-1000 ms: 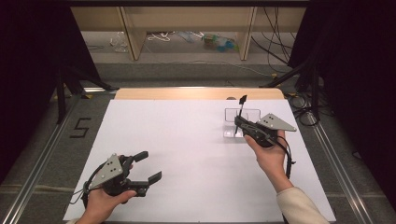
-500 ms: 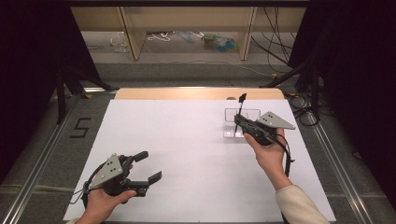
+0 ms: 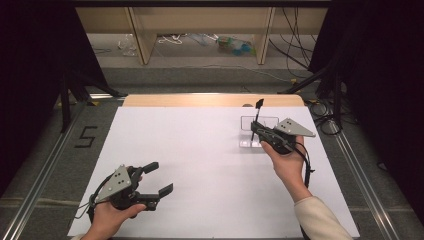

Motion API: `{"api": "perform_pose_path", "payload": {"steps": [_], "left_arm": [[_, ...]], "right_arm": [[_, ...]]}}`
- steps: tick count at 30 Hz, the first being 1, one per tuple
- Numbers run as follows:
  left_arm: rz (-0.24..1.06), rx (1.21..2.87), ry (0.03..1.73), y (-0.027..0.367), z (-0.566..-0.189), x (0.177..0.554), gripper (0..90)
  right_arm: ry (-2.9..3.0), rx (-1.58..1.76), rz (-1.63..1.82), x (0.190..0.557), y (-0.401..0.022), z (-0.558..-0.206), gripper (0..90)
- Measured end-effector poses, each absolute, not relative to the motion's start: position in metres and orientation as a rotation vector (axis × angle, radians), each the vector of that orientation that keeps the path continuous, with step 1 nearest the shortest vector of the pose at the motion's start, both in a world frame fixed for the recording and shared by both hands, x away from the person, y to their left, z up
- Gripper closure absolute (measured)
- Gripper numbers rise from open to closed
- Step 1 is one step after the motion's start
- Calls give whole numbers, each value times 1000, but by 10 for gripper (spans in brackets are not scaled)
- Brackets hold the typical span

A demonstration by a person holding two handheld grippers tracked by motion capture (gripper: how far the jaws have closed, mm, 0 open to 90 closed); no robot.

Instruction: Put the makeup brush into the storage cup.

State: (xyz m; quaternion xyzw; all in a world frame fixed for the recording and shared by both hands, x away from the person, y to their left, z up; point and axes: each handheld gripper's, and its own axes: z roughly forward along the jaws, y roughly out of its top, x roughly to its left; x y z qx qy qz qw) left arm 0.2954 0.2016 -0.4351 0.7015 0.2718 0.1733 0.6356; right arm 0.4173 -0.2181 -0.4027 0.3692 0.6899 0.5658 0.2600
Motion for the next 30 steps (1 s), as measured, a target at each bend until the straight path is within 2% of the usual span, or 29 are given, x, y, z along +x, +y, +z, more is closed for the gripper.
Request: {"api": "perform_pose_path", "payload": {"steps": [30], "left_arm": [[393,1602,626,202,-435,295,153]], "right_arm": [[1857,1009,1524,425,-217,-400,856]]}}
